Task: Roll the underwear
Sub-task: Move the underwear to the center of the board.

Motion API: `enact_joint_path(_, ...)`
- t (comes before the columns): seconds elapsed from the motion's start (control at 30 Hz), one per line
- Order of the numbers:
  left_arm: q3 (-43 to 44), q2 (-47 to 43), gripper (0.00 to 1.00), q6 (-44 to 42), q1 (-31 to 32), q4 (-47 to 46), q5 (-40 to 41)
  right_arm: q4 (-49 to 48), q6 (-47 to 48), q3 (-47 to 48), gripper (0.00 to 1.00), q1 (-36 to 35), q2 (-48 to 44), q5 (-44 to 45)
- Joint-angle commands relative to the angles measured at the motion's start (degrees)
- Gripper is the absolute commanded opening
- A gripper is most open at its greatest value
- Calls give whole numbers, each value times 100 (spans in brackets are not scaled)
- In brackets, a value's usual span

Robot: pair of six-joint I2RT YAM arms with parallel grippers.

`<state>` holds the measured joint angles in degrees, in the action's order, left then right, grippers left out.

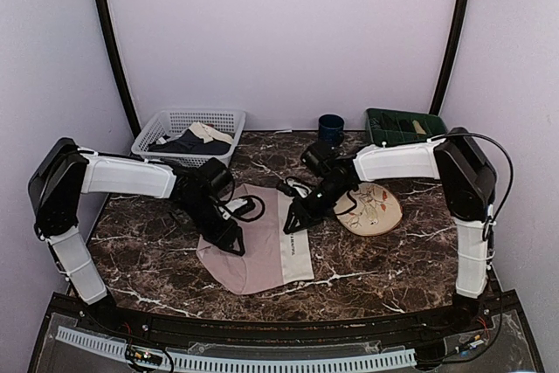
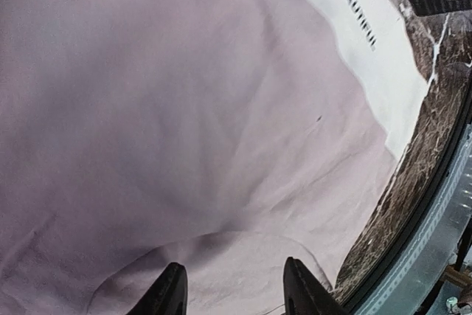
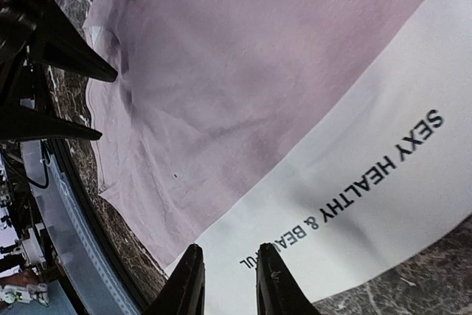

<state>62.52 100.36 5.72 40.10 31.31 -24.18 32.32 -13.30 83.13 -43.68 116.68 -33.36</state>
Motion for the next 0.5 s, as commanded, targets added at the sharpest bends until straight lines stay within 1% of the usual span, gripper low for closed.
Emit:
enact_joint_path(0.0,-386,-179,47,248,-35,-222,-82,-93,230,-170,24,-221,191,-104)
enact_joint_path(0.23,-695,-287,45,148,197,8,-59,89,456,-874,24,-537,90,-149)
enact_joint_path(0.4,-848,-594,44,141,417,181,-310,297,398,-1206,23,-677,-396,-166)
enact_joint_path(0.47,-805,-734,44,158,420,285,-233,453,392,-1109,27,-666,-592,-160)
